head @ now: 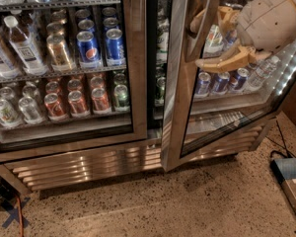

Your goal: Open right fridge door

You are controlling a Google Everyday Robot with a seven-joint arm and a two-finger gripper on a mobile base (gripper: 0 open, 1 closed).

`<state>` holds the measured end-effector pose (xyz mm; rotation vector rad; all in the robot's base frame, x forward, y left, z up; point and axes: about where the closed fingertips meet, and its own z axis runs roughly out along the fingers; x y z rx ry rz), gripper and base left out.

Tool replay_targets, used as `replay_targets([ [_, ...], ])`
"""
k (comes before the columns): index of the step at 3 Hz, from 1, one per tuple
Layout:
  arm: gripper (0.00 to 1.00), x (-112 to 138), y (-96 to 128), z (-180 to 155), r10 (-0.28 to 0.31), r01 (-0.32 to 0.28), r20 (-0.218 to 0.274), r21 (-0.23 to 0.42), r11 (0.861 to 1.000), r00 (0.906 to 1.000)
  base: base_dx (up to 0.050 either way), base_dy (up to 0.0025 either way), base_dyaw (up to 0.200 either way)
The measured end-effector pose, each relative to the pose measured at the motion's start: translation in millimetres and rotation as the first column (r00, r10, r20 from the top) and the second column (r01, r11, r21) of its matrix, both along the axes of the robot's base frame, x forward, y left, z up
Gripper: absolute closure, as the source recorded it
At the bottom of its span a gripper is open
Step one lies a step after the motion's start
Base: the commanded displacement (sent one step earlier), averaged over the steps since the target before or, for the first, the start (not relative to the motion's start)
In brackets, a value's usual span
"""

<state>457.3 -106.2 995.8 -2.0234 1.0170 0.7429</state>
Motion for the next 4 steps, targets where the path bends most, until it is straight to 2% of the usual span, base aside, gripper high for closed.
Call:
replay_targets([
  [4, 1.0, 0.1, 0.0, 0.0, 0.0, 0.0, 0.0, 0.0, 1.0, 1.0, 0.0, 0.0, 0.0],
])
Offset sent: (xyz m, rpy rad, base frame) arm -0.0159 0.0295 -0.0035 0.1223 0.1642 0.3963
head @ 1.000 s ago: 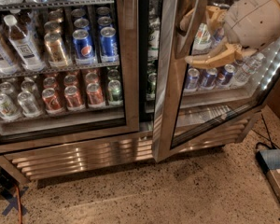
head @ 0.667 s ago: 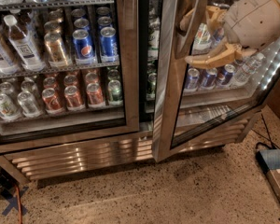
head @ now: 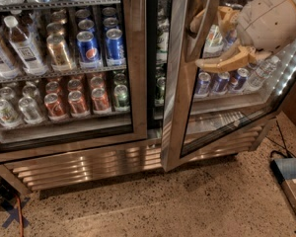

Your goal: Open right fridge door

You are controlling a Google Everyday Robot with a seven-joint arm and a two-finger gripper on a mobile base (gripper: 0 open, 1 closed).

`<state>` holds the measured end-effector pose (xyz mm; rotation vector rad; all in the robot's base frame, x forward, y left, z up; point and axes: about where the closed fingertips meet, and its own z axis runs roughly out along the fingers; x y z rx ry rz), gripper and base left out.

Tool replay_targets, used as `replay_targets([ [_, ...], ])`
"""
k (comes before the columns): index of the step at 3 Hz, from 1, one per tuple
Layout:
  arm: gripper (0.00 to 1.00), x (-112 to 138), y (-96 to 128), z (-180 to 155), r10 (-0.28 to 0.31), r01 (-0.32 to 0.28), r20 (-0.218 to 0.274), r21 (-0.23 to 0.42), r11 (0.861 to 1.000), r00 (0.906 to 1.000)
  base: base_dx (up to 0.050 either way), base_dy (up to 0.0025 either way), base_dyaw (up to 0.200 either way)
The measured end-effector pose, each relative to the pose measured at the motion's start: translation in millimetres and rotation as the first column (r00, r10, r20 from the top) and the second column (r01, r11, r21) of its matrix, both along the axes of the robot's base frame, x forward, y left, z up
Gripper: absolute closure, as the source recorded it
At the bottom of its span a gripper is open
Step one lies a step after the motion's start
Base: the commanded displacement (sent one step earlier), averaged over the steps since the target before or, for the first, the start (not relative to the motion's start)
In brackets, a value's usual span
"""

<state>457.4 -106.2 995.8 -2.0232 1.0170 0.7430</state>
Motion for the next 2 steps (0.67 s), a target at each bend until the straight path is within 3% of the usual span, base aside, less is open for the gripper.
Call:
replay_targets([
  [2, 1.0, 0.1, 0.0, 0.0, 0.0, 0.0, 0.0, 0.0, 1.0, 1.0, 0.0, 0.0, 0.0],
])
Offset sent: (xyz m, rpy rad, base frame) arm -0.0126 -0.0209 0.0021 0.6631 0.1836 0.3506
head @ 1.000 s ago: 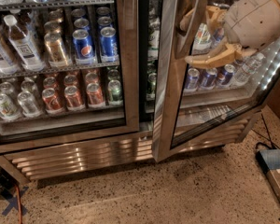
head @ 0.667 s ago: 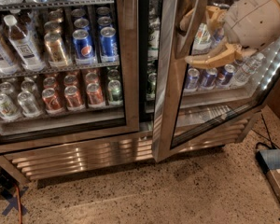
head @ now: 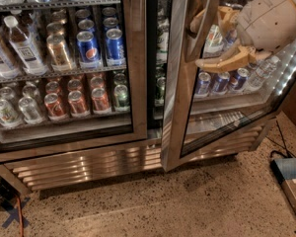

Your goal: Open right fridge door

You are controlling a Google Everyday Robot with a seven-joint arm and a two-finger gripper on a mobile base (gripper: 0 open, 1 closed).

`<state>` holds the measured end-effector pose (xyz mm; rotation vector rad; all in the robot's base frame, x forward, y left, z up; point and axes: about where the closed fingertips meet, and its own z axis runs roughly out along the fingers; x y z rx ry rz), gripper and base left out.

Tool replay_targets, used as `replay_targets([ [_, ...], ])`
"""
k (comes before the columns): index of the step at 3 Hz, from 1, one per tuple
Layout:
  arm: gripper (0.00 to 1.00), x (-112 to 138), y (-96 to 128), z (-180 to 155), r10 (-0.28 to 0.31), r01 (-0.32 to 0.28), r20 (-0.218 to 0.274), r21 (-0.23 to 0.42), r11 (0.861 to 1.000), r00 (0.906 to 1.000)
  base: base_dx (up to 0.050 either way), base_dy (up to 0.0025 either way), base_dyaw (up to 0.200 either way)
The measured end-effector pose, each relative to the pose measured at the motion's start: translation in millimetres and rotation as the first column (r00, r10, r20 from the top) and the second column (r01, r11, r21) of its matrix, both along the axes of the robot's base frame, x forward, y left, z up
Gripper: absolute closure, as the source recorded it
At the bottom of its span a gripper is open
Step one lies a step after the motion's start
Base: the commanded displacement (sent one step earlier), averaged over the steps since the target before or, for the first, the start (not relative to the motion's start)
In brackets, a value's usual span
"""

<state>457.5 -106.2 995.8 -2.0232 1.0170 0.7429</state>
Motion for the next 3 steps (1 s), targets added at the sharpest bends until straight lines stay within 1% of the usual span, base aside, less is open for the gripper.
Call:
replay_targets([
  [3, 1.0, 0.1, 0.0, 0.0, 0.0, 0.0, 0.0, 0.0, 1.0, 1.0, 0.0, 0.0, 0.0],
])
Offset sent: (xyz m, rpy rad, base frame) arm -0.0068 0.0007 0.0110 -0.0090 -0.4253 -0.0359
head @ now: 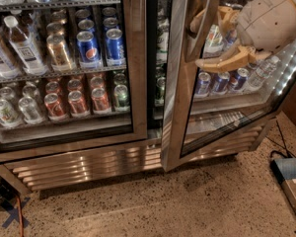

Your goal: Open right fridge door

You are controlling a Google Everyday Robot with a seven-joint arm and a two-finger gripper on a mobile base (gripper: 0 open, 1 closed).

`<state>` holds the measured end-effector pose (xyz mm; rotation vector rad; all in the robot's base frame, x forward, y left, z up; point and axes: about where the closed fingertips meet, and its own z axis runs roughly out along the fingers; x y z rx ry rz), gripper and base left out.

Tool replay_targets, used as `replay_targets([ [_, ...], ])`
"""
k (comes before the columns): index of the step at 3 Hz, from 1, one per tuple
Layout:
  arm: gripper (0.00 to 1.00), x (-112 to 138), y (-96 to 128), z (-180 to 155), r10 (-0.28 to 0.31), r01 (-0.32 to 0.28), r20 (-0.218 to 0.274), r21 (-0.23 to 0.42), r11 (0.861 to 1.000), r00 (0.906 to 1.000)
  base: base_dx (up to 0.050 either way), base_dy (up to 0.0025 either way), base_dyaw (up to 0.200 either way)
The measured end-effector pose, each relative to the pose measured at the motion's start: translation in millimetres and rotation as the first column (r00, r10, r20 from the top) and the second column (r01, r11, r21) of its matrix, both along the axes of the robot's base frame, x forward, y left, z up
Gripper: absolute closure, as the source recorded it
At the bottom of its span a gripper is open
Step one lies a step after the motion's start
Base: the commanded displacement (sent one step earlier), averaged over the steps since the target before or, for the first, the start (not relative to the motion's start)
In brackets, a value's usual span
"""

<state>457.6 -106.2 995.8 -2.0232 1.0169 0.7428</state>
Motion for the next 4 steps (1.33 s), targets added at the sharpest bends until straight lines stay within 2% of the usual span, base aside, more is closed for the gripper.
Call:
replay_targets([
  [4, 1.0, 0.1, 0.0, 0.0, 0.0, 0.0, 0.0, 0.0, 1.0, 1.0, 0.0, 0.0, 0.0],
])
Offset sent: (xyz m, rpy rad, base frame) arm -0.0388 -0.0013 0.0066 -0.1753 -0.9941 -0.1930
